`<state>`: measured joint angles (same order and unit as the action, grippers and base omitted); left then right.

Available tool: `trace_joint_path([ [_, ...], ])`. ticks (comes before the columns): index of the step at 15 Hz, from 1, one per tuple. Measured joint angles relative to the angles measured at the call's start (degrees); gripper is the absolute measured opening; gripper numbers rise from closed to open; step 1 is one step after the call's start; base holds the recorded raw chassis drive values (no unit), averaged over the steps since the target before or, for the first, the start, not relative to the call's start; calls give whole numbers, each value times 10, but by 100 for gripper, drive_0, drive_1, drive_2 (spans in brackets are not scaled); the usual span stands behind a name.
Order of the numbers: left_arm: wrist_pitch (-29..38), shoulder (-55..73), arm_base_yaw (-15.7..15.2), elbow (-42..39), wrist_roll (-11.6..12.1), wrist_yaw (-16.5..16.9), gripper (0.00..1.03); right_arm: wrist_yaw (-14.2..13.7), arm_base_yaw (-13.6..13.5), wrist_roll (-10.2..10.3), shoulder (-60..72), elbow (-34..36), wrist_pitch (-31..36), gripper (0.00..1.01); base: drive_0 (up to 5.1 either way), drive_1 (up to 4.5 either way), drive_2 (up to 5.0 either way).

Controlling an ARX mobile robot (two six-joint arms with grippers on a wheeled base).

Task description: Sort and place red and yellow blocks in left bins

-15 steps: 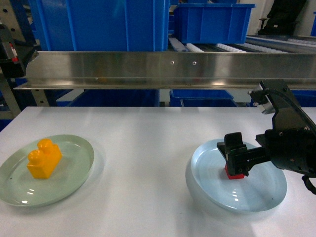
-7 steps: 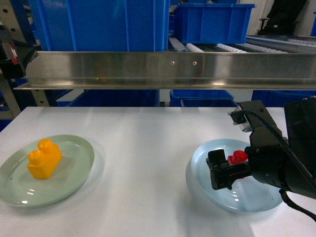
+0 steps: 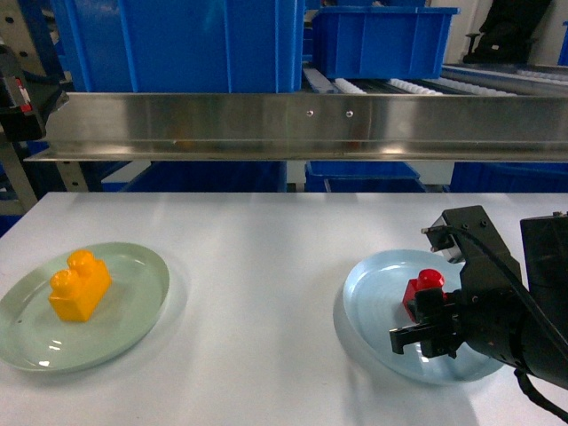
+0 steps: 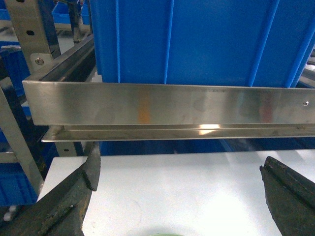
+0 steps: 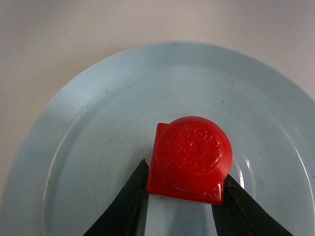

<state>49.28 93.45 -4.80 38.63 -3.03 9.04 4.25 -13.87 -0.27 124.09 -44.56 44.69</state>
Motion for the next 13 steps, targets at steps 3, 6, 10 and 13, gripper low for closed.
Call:
trace_joint_path([
  [3,0,0,0,0,0,0,98,-16,2,11,-1,17,42,29,0,0,0],
  [6,0,0,0,0,0,0,98,-27,4,19,-43,52,71,29,0,0,0],
  [10,0,0,0,0,0,0,98,-41,20,-41,-283,199,132,29,0,0,0],
  [13,0,0,1,0,0,0,98,-48,23,-58,-562,301,24,29,0,0,0],
])
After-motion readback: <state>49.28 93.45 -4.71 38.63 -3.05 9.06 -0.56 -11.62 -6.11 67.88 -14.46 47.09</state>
